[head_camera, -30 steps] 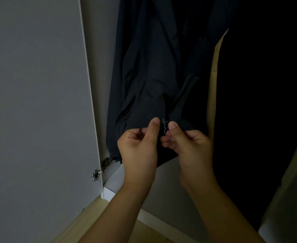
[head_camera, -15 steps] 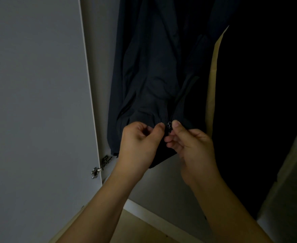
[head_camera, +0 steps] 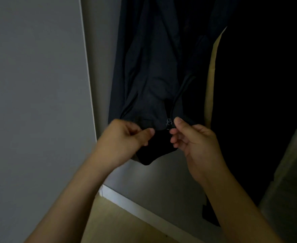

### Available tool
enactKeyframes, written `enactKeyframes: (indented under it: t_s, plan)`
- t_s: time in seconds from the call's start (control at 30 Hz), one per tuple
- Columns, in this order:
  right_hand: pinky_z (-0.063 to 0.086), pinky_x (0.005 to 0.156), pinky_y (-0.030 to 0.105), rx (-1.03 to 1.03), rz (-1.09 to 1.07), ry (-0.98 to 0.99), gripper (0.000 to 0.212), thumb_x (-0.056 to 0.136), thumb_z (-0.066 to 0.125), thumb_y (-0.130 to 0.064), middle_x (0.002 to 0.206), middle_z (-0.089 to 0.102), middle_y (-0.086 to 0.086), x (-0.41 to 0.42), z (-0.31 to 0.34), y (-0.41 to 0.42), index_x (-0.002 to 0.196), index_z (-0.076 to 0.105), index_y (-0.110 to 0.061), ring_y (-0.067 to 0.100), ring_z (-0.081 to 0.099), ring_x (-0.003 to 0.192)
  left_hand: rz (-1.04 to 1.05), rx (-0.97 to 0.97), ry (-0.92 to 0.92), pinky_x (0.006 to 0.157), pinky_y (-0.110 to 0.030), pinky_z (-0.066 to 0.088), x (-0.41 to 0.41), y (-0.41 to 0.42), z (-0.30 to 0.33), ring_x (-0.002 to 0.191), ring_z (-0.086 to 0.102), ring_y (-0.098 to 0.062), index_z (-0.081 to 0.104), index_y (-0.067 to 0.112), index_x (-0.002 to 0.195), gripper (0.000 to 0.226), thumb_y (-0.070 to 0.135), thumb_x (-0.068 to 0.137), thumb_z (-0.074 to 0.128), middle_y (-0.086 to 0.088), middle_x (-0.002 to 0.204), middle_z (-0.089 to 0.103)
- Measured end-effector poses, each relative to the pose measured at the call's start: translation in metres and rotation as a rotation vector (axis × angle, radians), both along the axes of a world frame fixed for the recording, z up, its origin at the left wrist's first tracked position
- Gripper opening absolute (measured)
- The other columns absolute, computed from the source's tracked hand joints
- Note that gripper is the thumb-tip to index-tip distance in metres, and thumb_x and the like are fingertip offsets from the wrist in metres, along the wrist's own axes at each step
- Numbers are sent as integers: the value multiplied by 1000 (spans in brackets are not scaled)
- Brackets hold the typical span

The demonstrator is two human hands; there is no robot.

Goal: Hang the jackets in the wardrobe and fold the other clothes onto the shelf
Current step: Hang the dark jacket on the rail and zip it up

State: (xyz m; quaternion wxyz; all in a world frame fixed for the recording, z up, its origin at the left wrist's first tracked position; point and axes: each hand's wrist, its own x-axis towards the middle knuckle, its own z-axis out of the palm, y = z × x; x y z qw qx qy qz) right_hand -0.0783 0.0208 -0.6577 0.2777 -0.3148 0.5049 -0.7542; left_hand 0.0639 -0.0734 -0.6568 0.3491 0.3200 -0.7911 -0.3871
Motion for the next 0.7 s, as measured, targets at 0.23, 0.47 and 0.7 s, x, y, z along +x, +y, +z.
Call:
enactKeyframes:
  t_s: [0.23, 0.47, 0.7]
  plan:
    - [43, 77, 39, 150, 2, 20, 31, 51, 78, -47, 67, 58, 4, 0, -5, 0, 50, 60, -21, 23, 54, 75, 8, -598, -200, 65, -33, 51, 1, 8, 4, 70, 56, -7, 56, 30, 99, 43, 61, 71, 66, 15, 85, 58]
    - [45, 79, 33, 161, 32, 61, 25, 54, 76, -48, 71, 68, 1, -10, -6, 2, 51, 68, -25, 18, 63, 81, -1, -722, -146, 56, -30, 42, -16, 10, -10, 64, 54, -12, 59, 22, 87, 24, 43, 89, 49, 13, 72, 52]
    - [50, 67, 24, 147, 81, 154, 27, 80, 71, -27, 73, 73, 3, -17, -8, 3, 54, 70, -22, 11, 71, 73, -23, -722, -176, 60, -31, 37, -17, 6, -11, 71, 55, -16, 57, 21, 92, 28, 37, 97, 35, 13, 78, 48]
